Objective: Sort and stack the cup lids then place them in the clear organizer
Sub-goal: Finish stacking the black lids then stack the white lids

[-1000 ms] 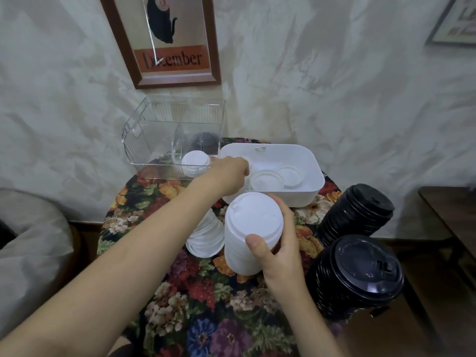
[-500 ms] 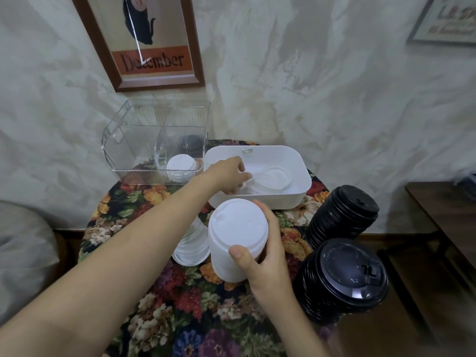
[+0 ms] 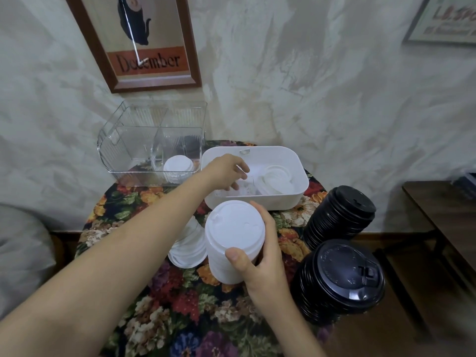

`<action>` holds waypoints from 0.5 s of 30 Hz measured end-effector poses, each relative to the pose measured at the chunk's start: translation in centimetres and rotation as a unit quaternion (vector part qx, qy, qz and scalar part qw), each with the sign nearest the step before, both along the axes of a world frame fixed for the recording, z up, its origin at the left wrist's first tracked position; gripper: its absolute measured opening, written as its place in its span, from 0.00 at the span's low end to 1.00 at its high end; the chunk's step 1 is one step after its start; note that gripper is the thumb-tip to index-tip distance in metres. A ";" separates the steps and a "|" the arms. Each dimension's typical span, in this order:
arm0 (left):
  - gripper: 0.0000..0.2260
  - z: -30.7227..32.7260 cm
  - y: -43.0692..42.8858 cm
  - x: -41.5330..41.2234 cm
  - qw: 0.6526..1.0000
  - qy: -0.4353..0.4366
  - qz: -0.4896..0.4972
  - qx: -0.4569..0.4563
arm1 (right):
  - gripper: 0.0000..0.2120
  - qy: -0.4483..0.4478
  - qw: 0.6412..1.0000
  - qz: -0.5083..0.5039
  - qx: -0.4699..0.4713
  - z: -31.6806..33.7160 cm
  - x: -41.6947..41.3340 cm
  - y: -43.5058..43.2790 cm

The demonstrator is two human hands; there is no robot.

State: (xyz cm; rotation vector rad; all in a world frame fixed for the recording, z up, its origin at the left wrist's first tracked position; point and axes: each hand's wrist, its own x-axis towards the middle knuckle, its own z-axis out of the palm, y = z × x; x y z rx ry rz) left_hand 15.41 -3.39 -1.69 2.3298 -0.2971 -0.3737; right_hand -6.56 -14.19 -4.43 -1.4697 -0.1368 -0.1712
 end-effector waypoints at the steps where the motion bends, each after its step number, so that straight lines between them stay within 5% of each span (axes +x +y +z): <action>1: 0.14 0.0 0.1 0.0 0.997 -0.032 -0.027 0.071 | 0.41 0.001 1.000 0.000 0.000 0.0 0.0 0.0; 6: 0.22 -0.6 0.2 -0.1 0.930 -0.138 -0.135 0.314 | 0.41 -0.002 1.000 0.003 0.005 0.1 0.0 0.0; 15: 0.17 -0.7 0.0 0.2 0.927 -0.165 -0.133 0.311 | 0.41 -0.002 1.000 0.000 -0.001 -0.2 0.0 -0.1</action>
